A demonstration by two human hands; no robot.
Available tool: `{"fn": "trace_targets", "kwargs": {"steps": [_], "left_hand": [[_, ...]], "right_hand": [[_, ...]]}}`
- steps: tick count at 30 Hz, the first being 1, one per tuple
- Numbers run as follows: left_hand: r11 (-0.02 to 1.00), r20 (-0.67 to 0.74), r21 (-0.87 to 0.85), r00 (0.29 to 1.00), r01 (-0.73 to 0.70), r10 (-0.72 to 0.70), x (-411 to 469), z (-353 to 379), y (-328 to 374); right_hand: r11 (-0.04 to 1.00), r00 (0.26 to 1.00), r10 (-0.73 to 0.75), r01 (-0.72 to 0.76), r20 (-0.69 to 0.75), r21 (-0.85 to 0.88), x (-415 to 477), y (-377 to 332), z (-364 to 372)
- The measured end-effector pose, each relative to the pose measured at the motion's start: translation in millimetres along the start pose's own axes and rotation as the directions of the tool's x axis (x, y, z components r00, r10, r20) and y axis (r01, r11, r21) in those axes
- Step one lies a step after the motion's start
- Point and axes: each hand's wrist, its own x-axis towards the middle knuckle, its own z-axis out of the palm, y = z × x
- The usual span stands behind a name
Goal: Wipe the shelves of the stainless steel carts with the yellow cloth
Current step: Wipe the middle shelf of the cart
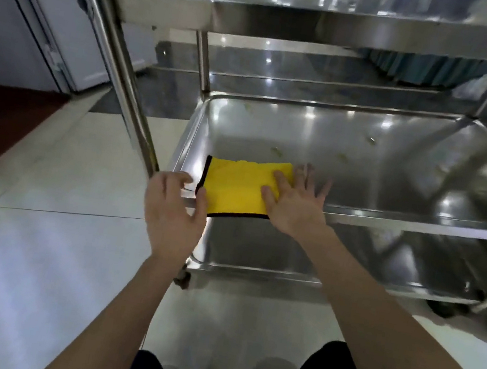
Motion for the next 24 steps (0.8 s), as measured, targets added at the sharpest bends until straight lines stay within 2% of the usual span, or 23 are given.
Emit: {"fn": "trace_targets", "kwargs": {"steps": [1,3,5,8,10,13,18,24], "left_hand": [[0.993,-0.106,-0.052,0.989,0.102,-0.107,1,-7,-1],[0.945,-0.202,-0.182,0.93,0.272,-0.307,20,-16,-2],[0.883,-0.17,-0.301,0.891,0.36,-0.421,52,-20,0],[0.735,-0.065,-0.469,0.811,0.49,-0.582,94,-26,-6],[0.676,0.083,-0.481,0.796,0.559,-0.6,106,-24,-20],[0.634,0.217,-0.488,0.787,0.6,-0.578,109,-16,-31],[0.631,0.172,-0.489,0.776,0.602,-0.607,107,-6,-29],[0.666,0.101,-0.501,0.802,0.552,-0.588,101,-2,-29]], "right_hand": [[0.999,0.999,-0.016,0.015,-0.033,-0.029,2,-4,-4],[0.994,0.984,-0.105,0.1,-0.141,-0.043,4,-21,-13],[0.983,0.967,-0.182,0.18,-0.179,-0.024,7,-45,-21],[0.971,0.972,-0.236,0.235,-0.009,-0.034,7,-73,-11],[0.972,0.97,-0.226,0.23,0.09,-0.037,6,-72,4],[0.977,0.973,-0.214,0.215,0.089,0.006,12,-50,11],[0.993,0.975,-0.117,0.111,0.189,0.046,49,-16,3],[0.999,0.986,-0.014,0.018,0.168,-0.026,120,-22,-1]]}}
